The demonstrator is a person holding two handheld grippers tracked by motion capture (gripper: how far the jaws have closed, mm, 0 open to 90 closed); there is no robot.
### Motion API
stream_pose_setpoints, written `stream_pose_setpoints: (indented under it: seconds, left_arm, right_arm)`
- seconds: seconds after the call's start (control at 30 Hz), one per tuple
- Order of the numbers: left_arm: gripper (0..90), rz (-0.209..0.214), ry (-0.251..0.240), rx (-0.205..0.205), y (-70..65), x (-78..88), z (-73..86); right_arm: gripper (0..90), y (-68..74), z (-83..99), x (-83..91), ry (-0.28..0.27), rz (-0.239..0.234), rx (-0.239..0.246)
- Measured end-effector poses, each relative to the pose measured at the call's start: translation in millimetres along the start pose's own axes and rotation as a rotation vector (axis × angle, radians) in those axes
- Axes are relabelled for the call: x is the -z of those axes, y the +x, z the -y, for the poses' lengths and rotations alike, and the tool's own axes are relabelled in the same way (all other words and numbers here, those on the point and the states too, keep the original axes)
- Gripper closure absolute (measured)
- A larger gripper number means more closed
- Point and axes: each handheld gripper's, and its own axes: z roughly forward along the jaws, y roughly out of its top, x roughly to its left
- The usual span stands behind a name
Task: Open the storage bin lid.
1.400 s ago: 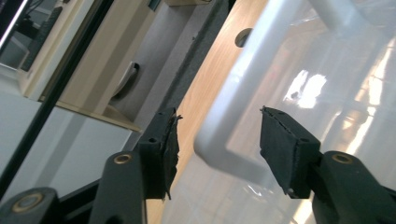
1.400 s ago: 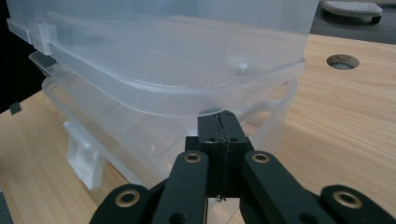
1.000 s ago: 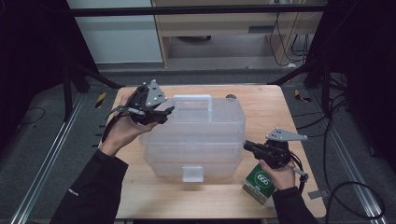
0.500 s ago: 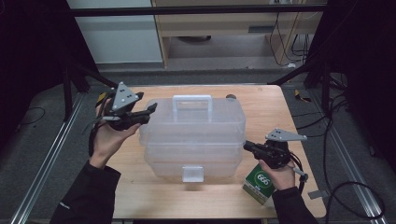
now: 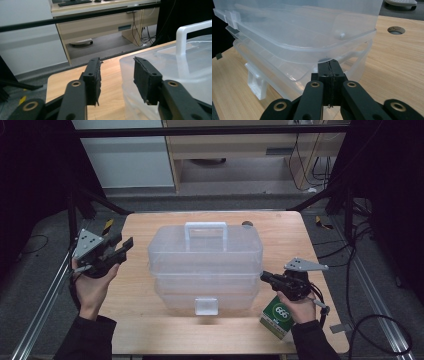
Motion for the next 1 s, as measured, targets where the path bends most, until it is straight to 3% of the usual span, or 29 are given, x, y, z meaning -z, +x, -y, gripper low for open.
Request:
stream_pose_setpoints:
  seconds: [0.1,0.3,0.33,0.37,0.4,0.43,0.5,0.53,0.63,0.93,1.0]
  left_arm:
    - [62.9,-0.031,0.005,0.025,1.9,5.4,15.5]
    - [73.5,-0.019,0.067,0.062,3.2,4.0,49.2]
    - [76.7,0.0,0.109,0.053,4.0,0.9,56.6]
    - [78.8,0.0,0.109,0.053,4.0,0.9,56.6]
    - [78.8,0.012,0.111,0.063,4.1,0.7,60.3]
    - [81.2,0.052,0.123,0.079,3.2,-0.5,65.0]
    - [84.6,0.069,0.143,0.07,0.4,-1.5,70.9]
    - [88.0,0.1,0.161,0.069,-1.7,-2.7,75.7]
    - [89.2,0.124,0.169,0.067,-3.6,-3.8,78.7]
    - [89.3,0.273,0.182,0.022,-25.6,-13.7,85.0]
    - [89.3,0.287,0.177,0.006,-30.2,-14.2,84.0]
  right_arm:
    - [90.0,0.1,0.0,0.0,0.001,0.001,0.0]
    - [90.0,0.1,0.2,-0.3,0.005,-0.001,0.001]
    - [90.0,-0.3,0.2,-0.5,0.006,-0.004,0.003]
    - [90.0,-0.3,0.2,-0.5,0.006,-0.004,0.003]
    - [90.0,-0.5,0.3,-0.7,0.006,-0.006,0.005]
    - [90.0,-0.3,0.4,-0.7,0.008,-0.002,0.006]
    - [89.9,0.1,0.3,-0.9,0.01,-0.002,0.008]
    - [89.9,0.0,0.5,-1.1,0.01,-0.005,0.007]
    - [89.9,-0.1,0.6,-1.1,0.009,-0.005,0.006]
    - [89.9,-0.3,1.1,-1.8,0.011,-0.009,0.002]
    - [89.9,-0.4,1.1,-1.7,0.011,-0.01,0.002]
